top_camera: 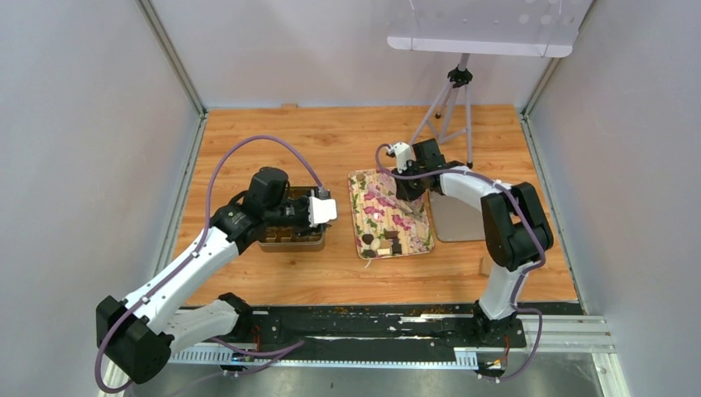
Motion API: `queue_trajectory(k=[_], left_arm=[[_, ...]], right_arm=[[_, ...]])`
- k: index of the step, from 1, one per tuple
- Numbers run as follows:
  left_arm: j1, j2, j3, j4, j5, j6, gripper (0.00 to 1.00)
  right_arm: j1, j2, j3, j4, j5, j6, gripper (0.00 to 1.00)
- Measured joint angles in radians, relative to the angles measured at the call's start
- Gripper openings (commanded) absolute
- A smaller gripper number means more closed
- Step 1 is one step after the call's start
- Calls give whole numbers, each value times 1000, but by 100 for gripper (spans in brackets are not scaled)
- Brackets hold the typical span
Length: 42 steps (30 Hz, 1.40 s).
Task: Pack the chocolate
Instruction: Pick up the clamp from the plate.
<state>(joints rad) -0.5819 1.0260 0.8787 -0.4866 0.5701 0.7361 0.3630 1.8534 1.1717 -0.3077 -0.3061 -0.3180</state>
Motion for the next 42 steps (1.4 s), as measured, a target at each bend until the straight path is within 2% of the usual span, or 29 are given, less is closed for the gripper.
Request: queue_trajectory(k=[5, 9, 16, 19, 30, 42], left_arm=[[0, 21, 0, 68, -8, -36, 57], [-11, 64, 24, 91, 12, -29, 57], [-113, 156, 159, 34, 11, 169, 57], [-138, 188, 216, 4, 1, 202, 55], [-138, 270, 324, -58, 13, 138, 51], [-138, 283, 349, -97, 11, 63, 52]], right_arm=[[-3, -139, -1, -18, -92, 107, 0], [5, -282, -1, -32, -138, 127, 0], [17, -366, -1, -175, -212, 87, 0], [26, -382, -1, -246, -219, 41, 0], [95, -574, -13, -329, -255, -134, 0], [110, -581, -13, -345, -252, -199, 0]])
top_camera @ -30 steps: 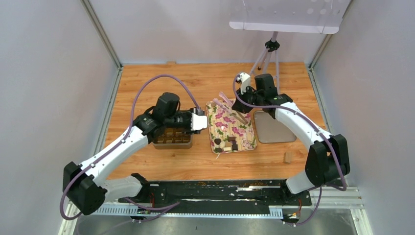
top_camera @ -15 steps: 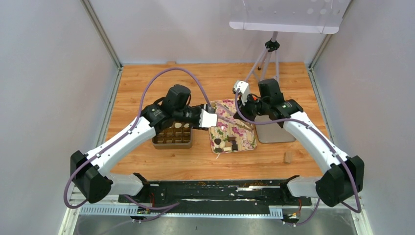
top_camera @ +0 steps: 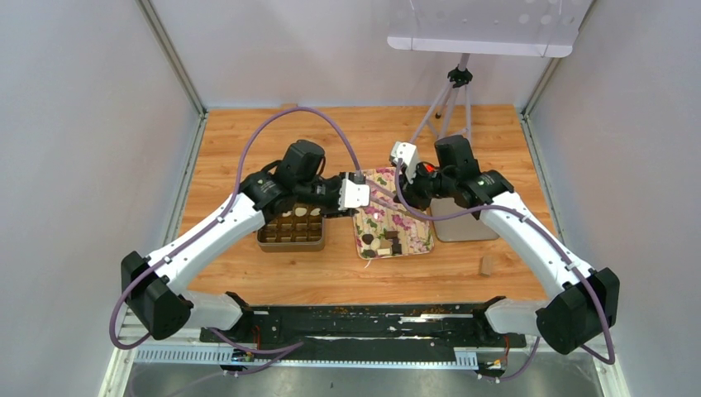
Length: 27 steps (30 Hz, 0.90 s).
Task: Pack the chocolate
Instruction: Pick up the clamp from the plate.
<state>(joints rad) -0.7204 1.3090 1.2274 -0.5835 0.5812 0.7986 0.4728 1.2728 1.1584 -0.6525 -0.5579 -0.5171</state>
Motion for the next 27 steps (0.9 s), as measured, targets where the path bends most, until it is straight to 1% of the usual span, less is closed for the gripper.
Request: queue_trajectory(k=[4, 9, 16, 18, 20, 22, 27], left_arm=[[4, -3, 13, -11, -48, -21, 53], [16, -18, 11, -4, -61, -37, 53], [18, 19, 30, -24, 62, -48, 49], [18, 55, 64, -53, 90, -31, 44], [18, 87, 95, -72, 107, -17, 35], [18, 107, 111, -82, 120, -6, 29], [18, 116, 111, -99, 127, 3, 19]], right_arm=[[4, 3, 0, -5, -4, -17, 0], [13, 3, 0, -18, -13, -33, 0], [24, 12, 0, -24, -20, -35, 0], [26, 20, 0, -24, -20, -34, 0], [28, 24, 0, -24, -20, -31, 0], [28, 26, 0, -24, -20, -27, 0], [28, 28, 2, -23, -19, -23, 1]])
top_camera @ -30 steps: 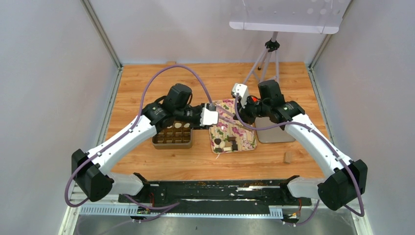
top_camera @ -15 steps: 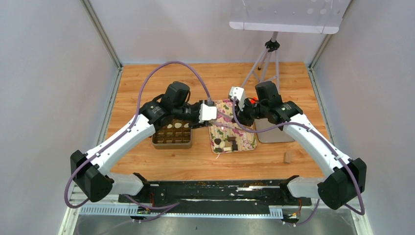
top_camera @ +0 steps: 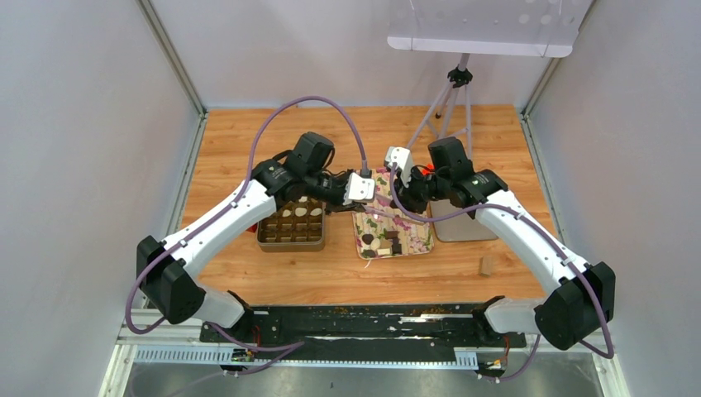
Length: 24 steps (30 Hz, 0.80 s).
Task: Pack the chocolate
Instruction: Pick up the clamp from the plate.
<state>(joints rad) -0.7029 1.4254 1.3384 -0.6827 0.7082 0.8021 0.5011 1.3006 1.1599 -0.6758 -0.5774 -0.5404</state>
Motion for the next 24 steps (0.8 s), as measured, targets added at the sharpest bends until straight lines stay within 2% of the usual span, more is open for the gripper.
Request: queue_trajectory(k=[3, 4, 5, 8, 10, 15, 18, 19, 21, 24], left_arm=[[0, 2, 0, -11, 0, 0, 8], [0, 4, 0, -14, 1, 0, 8], [0, 6, 0, -16, 1, 0, 10], [0, 8, 0, -17, 0, 0, 28], [0, 8, 0, -16, -3, 1, 30], [0, 9, 0, -18, -10, 11, 18], [2, 12, 0, -32, -8, 13, 4], [2, 14, 0, -36, -8, 12, 0], [2, 18, 0, -37, -7, 12, 0], [17, 19, 0, -38, 7, 3, 0]], right_arm=[[0, 0, 1, 0, 0, 0, 1], [0, 0, 1, -1, 0, 0, 1], [0, 0, 1, -1, 0, 0, 1], [0, 0, 4, -3, 1, 0, 1], [0, 0, 6, -5, 0, 0, 1], [0, 2, 16, -7, -4, 7, 1], [0, 3, 21, -8, -3, 6, 4], [0, 3, 21, -8, -1, 6, 7], [0, 3, 21, -12, 0, 6, 18], [-8, 3, 27, -23, -35, 21, 44]])
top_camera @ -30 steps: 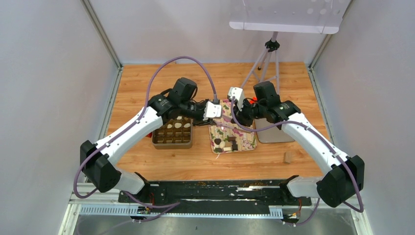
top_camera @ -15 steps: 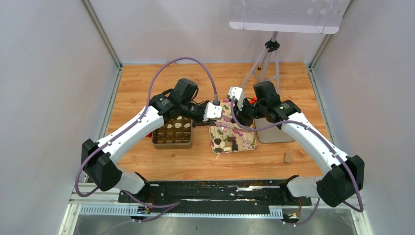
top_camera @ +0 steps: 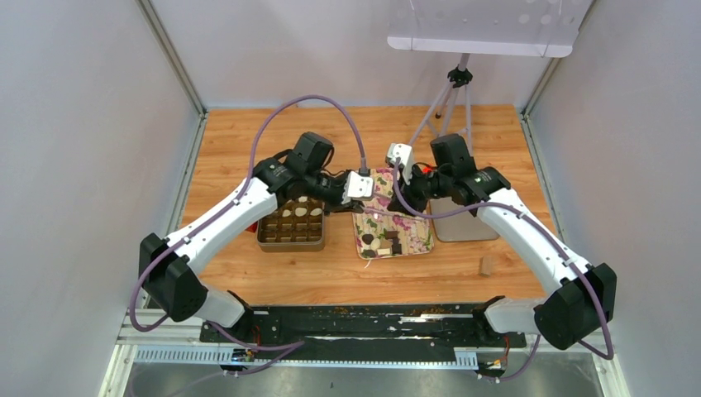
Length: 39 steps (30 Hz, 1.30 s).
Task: Pack the chocolate
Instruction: Pick up the clamp from the plate.
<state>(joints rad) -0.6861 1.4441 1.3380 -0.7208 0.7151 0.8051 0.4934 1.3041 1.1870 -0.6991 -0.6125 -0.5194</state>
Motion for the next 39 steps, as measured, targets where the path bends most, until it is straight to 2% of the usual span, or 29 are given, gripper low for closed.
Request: queue_trajectory(k=[3, 4, 5, 8, 10, 11, 19, 23, 30, 33, 39], left_arm=[[43, -6, -26, 51, 74, -54, 0], [70, -14, -54, 86, 116, -87, 0], [101, -25, -88, 132, 153, -126, 0], [177, -50, -182, 251, 248, -221, 0], [199, -62, -220, 302, 287, -268, 0], [200, -66, -233, 330, 310, -294, 0], [203, -71, -251, 610, 456, -555, 0], [208, -71, -251, 656, 497, -611, 0], [222, -69, -251, 680, 542, -668, 0], [225, -69, -251, 704, 555, -697, 0], [230, -61, -251, 735, 566, -728, 0]], right_arm=[[-41, -10, 9, 9, -97, 43, 73], [-61, -19, 11, 14, -138, 66, 78], [-76, -31, 11, 22, -168, 87, 88], [-105, -71, 11, 58, -241, 130, 89], [-104, -85, 11, 76, -273, 128, 100], [-103, -87, 11, 79, -289, 118, 100], [-100, -28, 12, 97, -333, -2, 99], [-100, 8, 33, 98, -343, -45, 95], [-99, 30, 53, 98, -375, -64, 74], [-98, 32, 55, 93, -385, -70, 69], [-97, 32, 55, 70, -393, -90, 48]])
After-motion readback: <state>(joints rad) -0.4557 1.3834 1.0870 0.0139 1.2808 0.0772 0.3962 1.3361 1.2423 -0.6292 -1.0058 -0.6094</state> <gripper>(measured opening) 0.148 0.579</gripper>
